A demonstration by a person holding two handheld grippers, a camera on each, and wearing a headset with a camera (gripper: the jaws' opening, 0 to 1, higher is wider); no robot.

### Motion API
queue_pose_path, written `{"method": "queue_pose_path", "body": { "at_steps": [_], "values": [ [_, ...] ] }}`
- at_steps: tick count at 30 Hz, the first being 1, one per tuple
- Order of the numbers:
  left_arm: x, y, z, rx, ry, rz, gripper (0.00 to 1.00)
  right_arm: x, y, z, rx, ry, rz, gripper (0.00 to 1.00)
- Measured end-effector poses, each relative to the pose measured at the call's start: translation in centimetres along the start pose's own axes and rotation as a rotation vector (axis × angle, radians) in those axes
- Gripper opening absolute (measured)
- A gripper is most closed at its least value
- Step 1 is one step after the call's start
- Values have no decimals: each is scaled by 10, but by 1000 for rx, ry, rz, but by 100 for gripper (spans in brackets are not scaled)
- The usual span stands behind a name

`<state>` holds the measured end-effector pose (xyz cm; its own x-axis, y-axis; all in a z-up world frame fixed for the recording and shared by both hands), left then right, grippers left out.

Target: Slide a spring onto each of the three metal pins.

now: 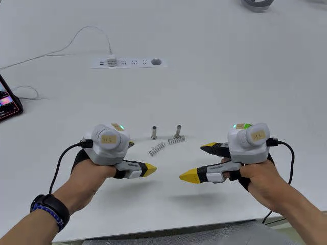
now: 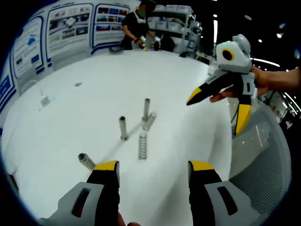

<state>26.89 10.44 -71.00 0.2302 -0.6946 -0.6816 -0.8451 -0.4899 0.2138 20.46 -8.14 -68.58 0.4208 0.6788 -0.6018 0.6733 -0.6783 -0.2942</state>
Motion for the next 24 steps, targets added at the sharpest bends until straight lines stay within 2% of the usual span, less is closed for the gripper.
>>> {"method": "queue_pose_path", "body": {
  "at_steps": [6, 15, 24],
  "values": [
    [18, 0, 1, -3, -9, 11, 55, -5, 1, 1, 6, 0, 4, 81],
    [42, -3, 1, -41, -3, 3, 47, -6, 1, 6, 20, -7, 6, 80],
    [53, -9, 0, -64, 7, -27, 36, -4, -2, 9, 28, -18, -7, 80]
  ]
}}
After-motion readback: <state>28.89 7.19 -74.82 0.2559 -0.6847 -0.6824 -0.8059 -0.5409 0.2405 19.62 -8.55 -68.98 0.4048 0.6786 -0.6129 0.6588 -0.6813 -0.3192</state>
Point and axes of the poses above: the centre of the closed fingertips' face, and the gripper's own axes: x roughly forward along the fingers, y roughly to its right, z roughly out of its underside, the point moved 7 cm from there along -x, roughly backward along the fingers, and after that the axes turned 5 degrees about -x, right-handed, at the moved point
